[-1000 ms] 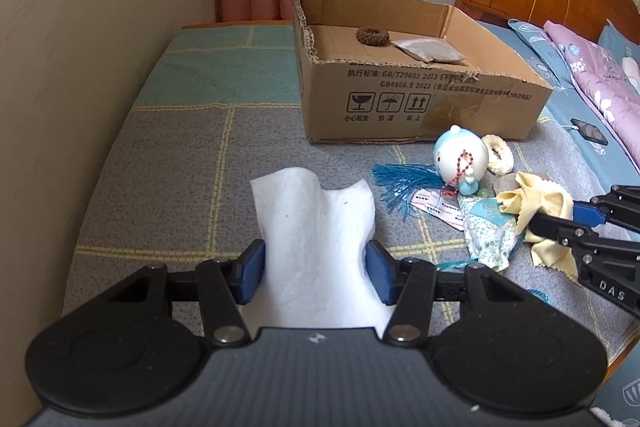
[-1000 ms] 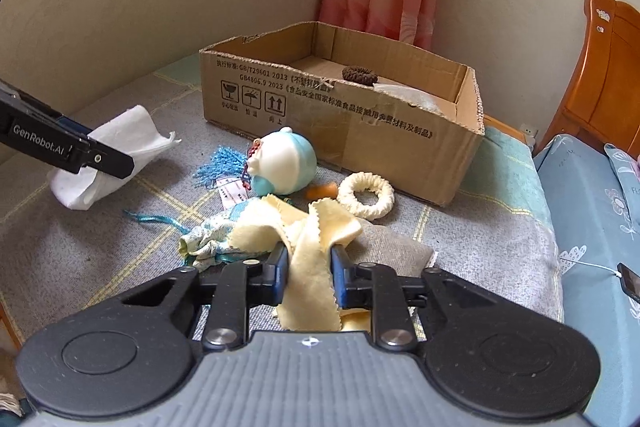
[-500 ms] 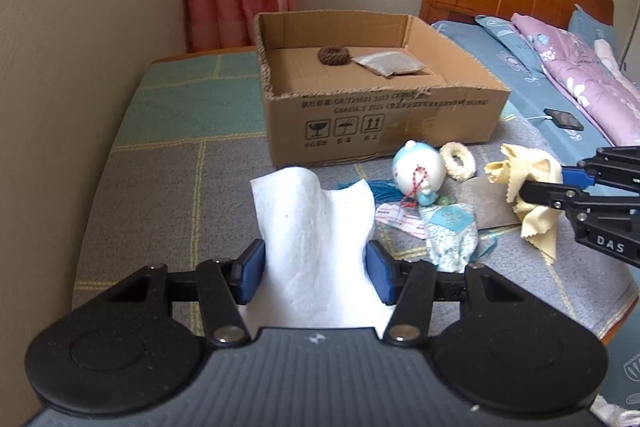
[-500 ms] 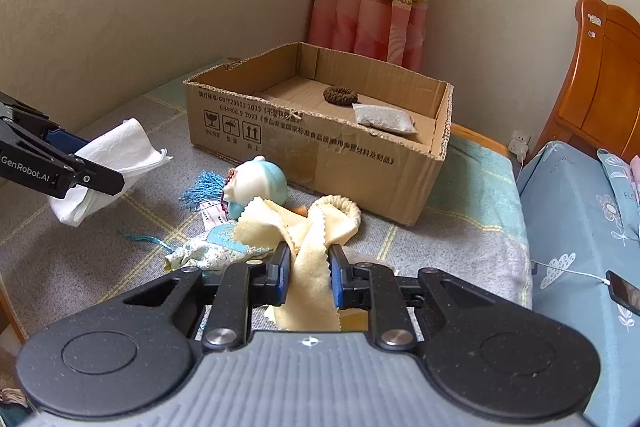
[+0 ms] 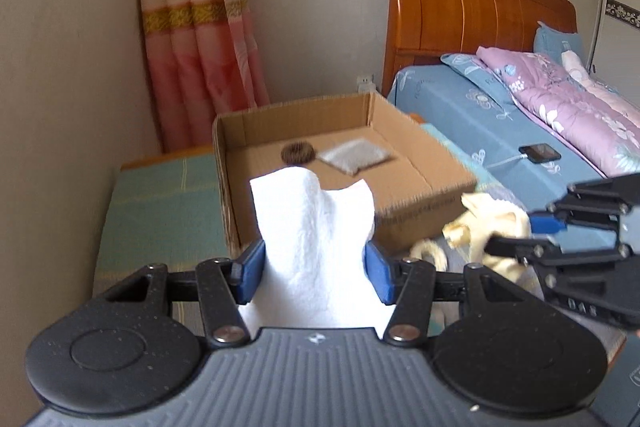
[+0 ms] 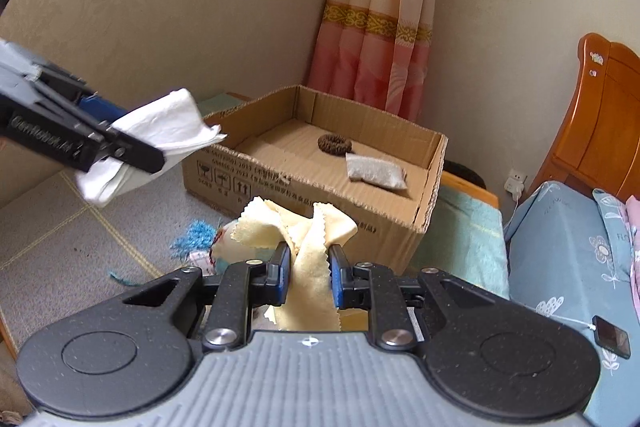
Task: Organize soft objects
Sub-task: 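Carry the white cloth into the box and open the left tool, then lower the yellow cloth into the box and open the right tool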
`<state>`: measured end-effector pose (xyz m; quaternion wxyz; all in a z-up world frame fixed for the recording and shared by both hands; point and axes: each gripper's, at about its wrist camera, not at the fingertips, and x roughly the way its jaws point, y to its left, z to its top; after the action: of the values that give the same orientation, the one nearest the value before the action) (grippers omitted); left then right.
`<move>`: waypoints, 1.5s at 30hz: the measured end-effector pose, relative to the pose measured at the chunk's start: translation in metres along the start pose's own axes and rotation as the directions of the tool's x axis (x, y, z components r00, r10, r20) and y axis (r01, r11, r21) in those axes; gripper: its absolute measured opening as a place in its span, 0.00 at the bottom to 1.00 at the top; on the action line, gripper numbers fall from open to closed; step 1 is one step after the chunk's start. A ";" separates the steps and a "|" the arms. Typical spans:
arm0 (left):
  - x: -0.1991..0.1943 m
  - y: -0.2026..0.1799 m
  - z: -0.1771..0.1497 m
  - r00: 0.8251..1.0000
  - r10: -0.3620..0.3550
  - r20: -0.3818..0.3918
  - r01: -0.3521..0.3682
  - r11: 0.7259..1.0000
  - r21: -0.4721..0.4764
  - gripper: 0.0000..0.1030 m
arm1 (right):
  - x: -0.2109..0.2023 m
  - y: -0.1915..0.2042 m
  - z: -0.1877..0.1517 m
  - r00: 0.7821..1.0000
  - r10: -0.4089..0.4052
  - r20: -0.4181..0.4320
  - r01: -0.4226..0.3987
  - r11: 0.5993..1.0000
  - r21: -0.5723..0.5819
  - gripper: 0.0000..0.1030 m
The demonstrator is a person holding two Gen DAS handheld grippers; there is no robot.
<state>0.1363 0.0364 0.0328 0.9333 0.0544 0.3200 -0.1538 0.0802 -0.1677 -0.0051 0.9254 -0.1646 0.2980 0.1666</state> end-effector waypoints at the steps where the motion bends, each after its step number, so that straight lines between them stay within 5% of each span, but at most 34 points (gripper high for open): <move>1: 0.004 0.001 0.007 1.000 -0.001 0.013 0.001 1.000 0.007 0.52 | 0.000 -0.001 0.002 1.000 -0.004 0.005 0.004 1.000 0.000 0.23; 10: 0.063 0.018 0.066 0.997 0.061 0.056 -0.059 0.997 -0.048 0.57 | 0.000 -0.015 0.015 0.999 -0.031 0.023 0.031 0.999 0.022 0.23; 12: 0.082 0.025 0.070 0.993 0.104 0.053 -0.099 0.992 -0.083 0.96 | 0.000 -0.017 0.017 0.999 -0.039 0.020 0.039 0.999 0.024 0.23; 13: 0.090 0.027 0.069 0.990 0.137 0.042 -0.132 0.986 -0.104 0.98 | 0.000 -0.017 0.017 0.999 -0.044 0.020 0.043 0.999 0.024 0.23; 17: 0.103 0.035 0.058 0.996 0.092 -0.008 -0.092 0.986 -0.136 0.99 | -0.002 -0.019 0.018 0.999 -0.049 0.018 0.049 0.998 0.033 0.23; 25: 0.066 0.026 0.037 0.996 0.091 0.002 -0.090 0.989 -0.119 0.99 | 0.002 -0.027 0.021 0.998 -0.054 0.012 0.053 0.997 0.054 0.23; 34: 0.008 0.009 0.008 0.975 0.212 0.060 -0.205 0.973 -0.103 0.99 | 0.016 -0.040 0.050 0.999 -0.027 0.024 0.025 0.996 0.086 0.23; 45: -0.011 0.018 -0.029 0.970 0.245 -0.008 -0.243 0.957 -0.158 0.99 | 0.072 -0.061 0.108 1.000 -0.024 -0.001 0.024 0.984 0.176 0.24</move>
<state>0.1172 0.0621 0.0170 0.9483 0.0184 0.3166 -0.0121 0.2137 -0.1633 0.0470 0.9384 -0.0859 0.3092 0.1284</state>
